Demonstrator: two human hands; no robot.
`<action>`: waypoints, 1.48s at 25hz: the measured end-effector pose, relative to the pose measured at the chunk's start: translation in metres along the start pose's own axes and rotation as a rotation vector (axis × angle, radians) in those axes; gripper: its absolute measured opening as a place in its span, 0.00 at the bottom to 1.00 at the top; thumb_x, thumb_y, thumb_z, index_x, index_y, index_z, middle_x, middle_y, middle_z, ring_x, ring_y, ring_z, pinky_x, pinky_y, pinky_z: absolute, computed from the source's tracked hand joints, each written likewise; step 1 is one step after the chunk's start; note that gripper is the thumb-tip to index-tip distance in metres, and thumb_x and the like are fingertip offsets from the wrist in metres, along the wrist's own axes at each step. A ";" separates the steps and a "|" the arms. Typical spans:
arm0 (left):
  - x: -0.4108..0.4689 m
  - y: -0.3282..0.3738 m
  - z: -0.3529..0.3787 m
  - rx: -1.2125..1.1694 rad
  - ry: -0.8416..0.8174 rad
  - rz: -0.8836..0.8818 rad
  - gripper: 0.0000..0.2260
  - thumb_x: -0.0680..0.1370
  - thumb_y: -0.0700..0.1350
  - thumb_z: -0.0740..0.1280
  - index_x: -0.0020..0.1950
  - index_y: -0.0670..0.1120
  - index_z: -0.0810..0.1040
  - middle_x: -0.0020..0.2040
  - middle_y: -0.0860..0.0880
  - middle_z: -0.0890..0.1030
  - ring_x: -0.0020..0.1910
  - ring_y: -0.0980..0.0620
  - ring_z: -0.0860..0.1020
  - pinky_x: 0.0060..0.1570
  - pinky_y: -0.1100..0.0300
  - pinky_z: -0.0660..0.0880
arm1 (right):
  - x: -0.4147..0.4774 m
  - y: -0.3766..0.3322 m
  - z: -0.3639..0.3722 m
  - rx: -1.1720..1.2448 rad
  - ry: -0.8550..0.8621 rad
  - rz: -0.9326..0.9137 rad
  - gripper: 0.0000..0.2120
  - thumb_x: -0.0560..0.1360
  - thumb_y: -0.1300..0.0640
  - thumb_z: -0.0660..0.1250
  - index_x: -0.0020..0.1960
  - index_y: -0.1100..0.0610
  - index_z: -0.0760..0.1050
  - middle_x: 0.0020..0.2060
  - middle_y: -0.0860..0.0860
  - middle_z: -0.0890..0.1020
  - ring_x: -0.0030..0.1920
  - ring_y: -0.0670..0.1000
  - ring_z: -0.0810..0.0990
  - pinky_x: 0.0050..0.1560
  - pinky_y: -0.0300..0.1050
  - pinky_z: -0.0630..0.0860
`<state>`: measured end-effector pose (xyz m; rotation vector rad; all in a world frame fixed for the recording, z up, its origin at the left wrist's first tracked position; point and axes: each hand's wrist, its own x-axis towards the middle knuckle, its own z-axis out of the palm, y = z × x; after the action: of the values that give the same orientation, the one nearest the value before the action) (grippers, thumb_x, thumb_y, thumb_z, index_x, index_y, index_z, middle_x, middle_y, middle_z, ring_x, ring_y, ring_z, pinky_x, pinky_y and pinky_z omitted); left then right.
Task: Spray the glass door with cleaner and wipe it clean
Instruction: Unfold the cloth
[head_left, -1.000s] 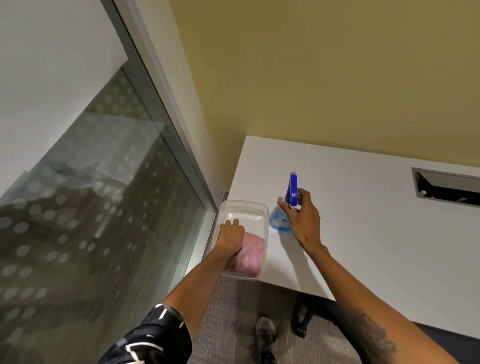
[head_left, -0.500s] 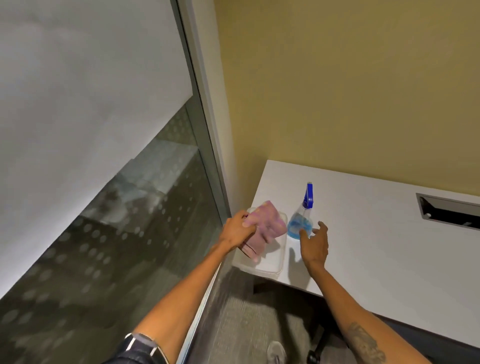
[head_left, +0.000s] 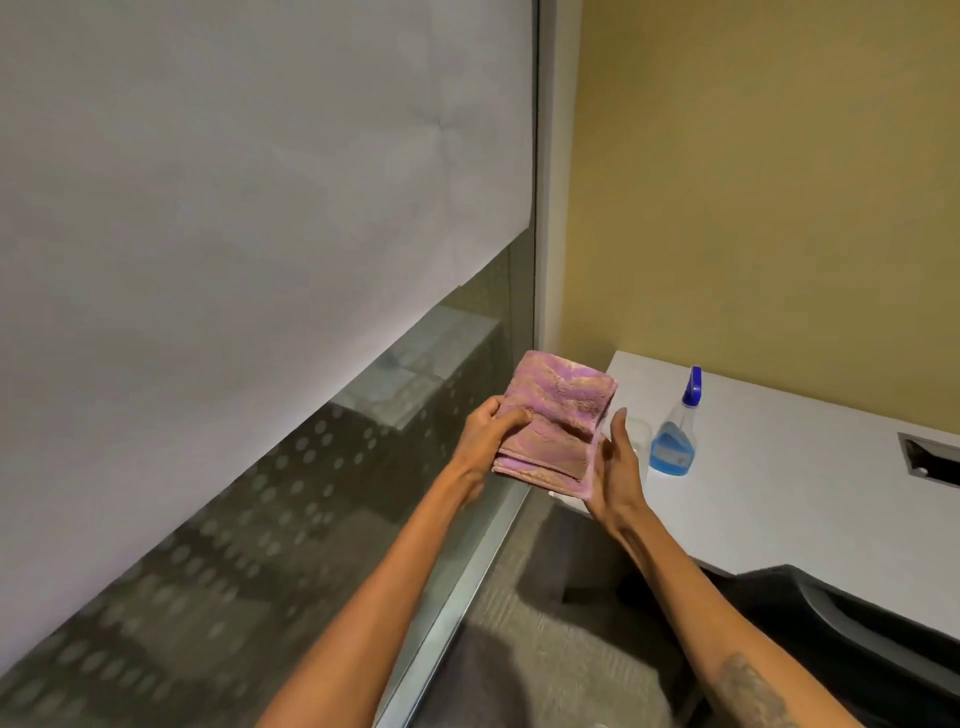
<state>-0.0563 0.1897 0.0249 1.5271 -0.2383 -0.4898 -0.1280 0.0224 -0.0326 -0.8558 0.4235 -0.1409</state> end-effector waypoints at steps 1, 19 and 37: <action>-0.019 0.002 -0.011 0.004 0.010 -0.005 0.13 0.71 0.48 0.73 0.53 0.45 0.78 0.39 0.50 0.80 0.33 0.57 0.79 0.35 0.64 0.76 | -0.012 0.003 0.013 0.020 -0.033 0.002 0.39 0.72 0.27 0.63 0.73 0.52 0.75 0.68 0.63 0.79 0.67 0.67 0.79 0.66 0.70 0.76; -0.366 0.039 -0.103 -0.413 0.475 0.267 0.22 0.73 0.56 0.75 0.61 0.45 0.81 0.46 0.50 0.86 0.42 0.54 0.82 0.45 0.59 0.77 | -0.292 0.085 0.196 0.341 -0.564 0.121 0.26 0.82 0.41 0.62 0.73 0.57 0.76 0.67 0.63 0.81 0.67 0.66 0.80 0.70 0.68 0.74; -0.762 0.140 -0.258 -0.145 0.748 0.560 0.06 0.79 0.41 0.71 0.45 0.47 0.87 0.45 0.46 0.86 0.42 0.50 0.83 0.49 0.55 0.81 | -0.575 0.193 0.371 0.252 -1.336 0.332 0.49 0.68 0.37 0.79 0.78 0.62 0.67 0.77 0.64 0.69 0.77 0.64 0.68 0.77 0.66 0.65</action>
<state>-0.5910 0.7570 0.2668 1.3280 -0.0342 0.4994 -0.5048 0.5740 0.2112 -0.4671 -0.7008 0.6567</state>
